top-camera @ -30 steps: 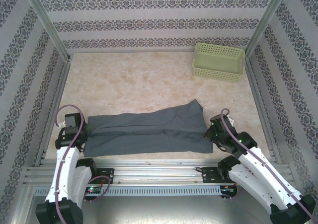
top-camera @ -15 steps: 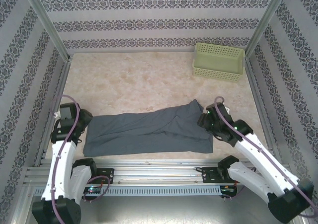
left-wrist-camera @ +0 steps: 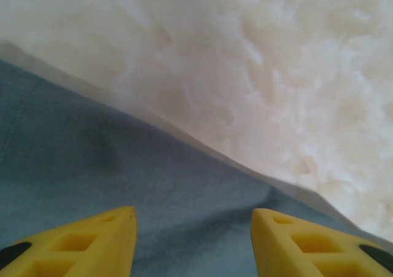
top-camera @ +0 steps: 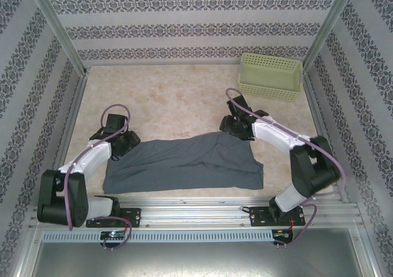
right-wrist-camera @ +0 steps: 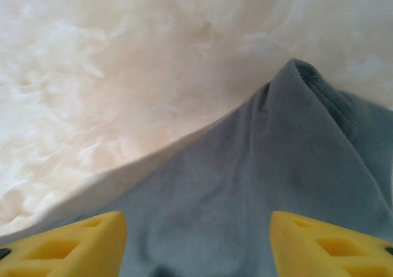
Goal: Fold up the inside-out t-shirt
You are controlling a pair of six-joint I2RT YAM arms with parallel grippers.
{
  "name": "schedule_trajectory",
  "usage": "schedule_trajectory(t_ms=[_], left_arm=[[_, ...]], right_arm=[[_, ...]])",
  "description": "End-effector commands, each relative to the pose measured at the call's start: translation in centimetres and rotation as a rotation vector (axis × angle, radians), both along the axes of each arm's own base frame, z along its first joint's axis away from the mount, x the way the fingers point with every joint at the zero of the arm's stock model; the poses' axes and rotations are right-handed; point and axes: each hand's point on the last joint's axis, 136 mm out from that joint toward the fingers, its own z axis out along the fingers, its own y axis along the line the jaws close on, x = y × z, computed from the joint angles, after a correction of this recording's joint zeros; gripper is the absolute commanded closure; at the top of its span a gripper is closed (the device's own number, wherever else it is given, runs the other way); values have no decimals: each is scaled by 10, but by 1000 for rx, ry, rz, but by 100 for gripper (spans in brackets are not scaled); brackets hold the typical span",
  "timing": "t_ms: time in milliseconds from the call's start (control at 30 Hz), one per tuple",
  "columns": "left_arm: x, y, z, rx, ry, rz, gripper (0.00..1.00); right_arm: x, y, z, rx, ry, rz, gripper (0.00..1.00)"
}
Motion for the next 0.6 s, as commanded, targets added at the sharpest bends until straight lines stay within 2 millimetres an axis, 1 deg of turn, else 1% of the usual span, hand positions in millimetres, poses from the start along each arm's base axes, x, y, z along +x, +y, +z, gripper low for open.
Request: schedule_trajectory(t_ms=[0,67,133,233,333,400,467,567], left_arm=[[7,11,-16,20,1,25,47],[-1,22,-30,13,43,84,46],[-8,31,-38,6,61,133,44],[-18,41,-47,6,72,194,43],[-24,47,-49,5,67,240,43],[-26,50,-46,13,60,253,43],[-28,54,-41,32,55,261,42],[-27,59,-26,55,28,265,42]], right_arm=[[6,-10,-25,36,49,-59,38],[-3,-25,-42,33,93,-122,38],[-13,-38,-54,37,129,-184,38],[-25,-47,-64,52,143,-262,39],[-32,-55,-72,33,154,-306,39],[-32,-57,-72,38,146,-316,40],[-29,-60,-67,26,137,-322,40],[-25,-70,-49,-24,98,-334,40]])
